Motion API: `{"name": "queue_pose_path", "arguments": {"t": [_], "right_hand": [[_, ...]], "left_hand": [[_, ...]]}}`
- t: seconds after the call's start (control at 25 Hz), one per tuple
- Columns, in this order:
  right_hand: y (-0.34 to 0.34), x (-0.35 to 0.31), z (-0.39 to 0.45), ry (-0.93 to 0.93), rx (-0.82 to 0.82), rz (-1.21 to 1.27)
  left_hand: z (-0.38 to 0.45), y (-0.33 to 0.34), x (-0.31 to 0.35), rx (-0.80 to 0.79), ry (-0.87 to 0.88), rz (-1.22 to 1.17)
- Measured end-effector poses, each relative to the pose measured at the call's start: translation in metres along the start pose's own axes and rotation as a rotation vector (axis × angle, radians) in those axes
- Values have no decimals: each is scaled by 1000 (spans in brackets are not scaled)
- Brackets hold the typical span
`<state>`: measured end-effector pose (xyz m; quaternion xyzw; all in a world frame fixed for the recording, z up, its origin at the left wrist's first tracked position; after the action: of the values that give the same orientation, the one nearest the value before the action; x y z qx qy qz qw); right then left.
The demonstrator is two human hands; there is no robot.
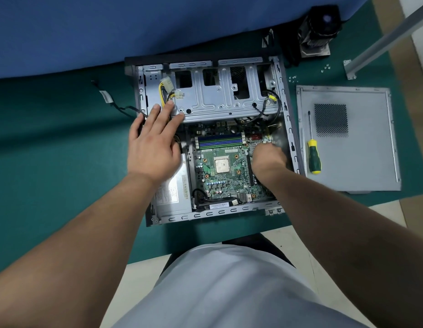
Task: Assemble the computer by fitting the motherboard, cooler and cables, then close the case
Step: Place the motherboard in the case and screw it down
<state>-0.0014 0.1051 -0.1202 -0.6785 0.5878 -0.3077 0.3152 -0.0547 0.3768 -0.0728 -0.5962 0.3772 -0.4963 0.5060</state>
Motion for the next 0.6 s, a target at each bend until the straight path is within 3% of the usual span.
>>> {"name": "queue_pose_path", "arguments": {"t": [0.4,0.6], "right_hand": [[-6,1,-5,-101,-2,-122],[-23,-24,13,-205,195,73]], "left_hand": [[0,2,0,7,6,-4],[1,4,-1,19,0,6]]}}
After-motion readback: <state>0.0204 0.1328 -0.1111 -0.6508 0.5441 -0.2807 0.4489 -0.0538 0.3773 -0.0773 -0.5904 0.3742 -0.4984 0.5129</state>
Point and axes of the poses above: each hand's wrist, its own z-axis towards the middle knuckle, its own y-axis out of the palm, x = y × z, the point moved 2 cm from there along z, towards the middle knuckle, and after that the axes turned 13 degrees about -y, right-handed, at the moved point
